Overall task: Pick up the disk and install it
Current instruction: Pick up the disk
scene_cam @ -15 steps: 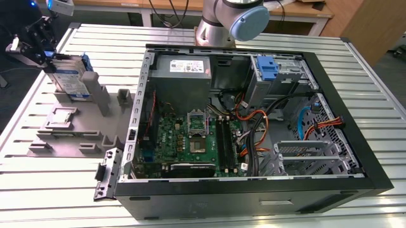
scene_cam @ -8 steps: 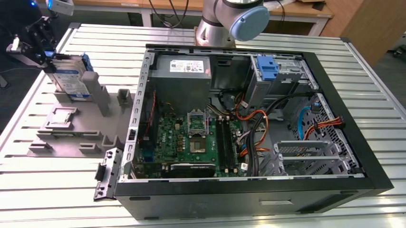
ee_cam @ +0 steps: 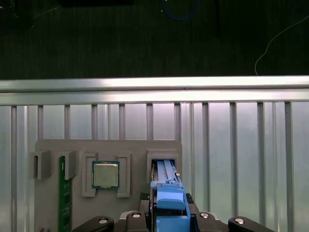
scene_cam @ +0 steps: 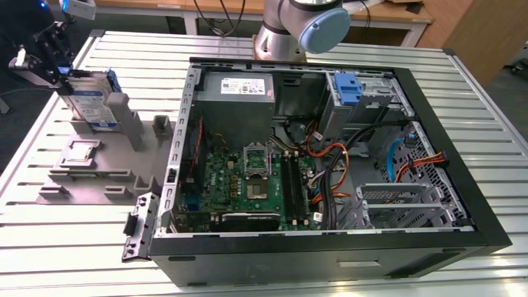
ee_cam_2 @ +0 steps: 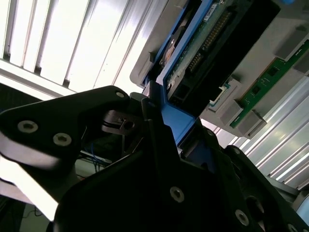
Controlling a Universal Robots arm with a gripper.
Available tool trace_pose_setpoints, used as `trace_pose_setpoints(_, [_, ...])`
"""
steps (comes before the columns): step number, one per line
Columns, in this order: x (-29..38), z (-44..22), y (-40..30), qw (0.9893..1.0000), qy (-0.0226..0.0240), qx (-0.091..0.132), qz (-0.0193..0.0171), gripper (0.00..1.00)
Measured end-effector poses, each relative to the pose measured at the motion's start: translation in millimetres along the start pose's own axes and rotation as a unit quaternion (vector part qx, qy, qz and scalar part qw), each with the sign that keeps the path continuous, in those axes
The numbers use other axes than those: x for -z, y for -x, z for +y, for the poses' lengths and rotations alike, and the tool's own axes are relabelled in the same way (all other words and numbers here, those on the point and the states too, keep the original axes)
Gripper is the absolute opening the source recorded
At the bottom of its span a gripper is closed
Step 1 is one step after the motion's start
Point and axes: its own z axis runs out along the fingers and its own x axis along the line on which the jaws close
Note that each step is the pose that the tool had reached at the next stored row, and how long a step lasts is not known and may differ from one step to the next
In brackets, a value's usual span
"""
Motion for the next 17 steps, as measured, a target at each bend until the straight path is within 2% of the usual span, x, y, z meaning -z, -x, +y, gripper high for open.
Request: trace_pose_setpoints(17, [0.6, 0.0, 0.0, 1.0000, 0.0000, -0.004, 0.0000, 0.37])
